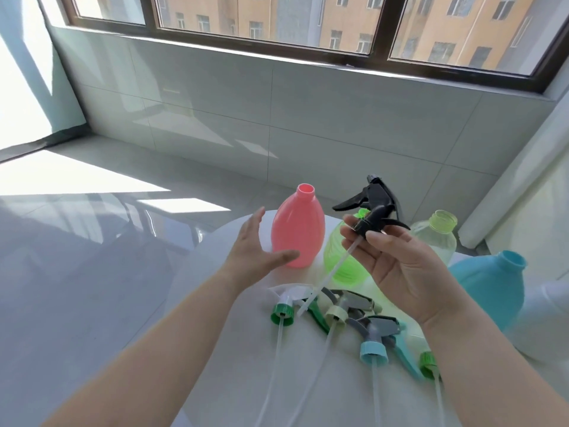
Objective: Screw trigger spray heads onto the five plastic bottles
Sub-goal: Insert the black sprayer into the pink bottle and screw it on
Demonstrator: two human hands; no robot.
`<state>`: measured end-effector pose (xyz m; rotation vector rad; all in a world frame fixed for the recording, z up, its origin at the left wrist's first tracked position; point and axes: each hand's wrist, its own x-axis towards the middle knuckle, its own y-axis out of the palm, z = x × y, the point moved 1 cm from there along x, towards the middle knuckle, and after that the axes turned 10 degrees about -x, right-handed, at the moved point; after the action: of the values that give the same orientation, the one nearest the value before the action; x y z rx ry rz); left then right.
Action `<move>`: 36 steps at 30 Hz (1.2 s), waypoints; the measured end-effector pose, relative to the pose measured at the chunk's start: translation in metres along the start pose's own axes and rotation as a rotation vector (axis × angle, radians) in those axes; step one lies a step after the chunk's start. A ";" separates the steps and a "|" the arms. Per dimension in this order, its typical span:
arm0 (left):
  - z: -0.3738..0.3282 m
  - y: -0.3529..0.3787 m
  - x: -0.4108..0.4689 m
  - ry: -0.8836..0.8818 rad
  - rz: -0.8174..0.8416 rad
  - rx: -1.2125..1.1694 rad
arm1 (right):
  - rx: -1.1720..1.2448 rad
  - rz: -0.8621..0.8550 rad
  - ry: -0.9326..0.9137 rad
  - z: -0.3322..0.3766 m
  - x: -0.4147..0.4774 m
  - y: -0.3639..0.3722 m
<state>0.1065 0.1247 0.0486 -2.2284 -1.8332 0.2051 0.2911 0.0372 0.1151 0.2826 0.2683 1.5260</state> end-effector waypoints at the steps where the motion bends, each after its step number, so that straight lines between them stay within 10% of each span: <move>1: 0.002 0.003 0.004 -0.005 0.018 -0.025 | -0.004 0.001 -0.001 -0.001 0.001 -0.002; 36: 0.000 -0.050 -0.130 0.064 -0.254 -0.141 | 0.041 -0.174 -0.375 0.048 -0.022 0.073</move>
<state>0.0334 0.0066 0.0565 -2.0338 -2.1301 -0.0437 0.2387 0.0161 0.1853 0.5558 0.0253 1.2686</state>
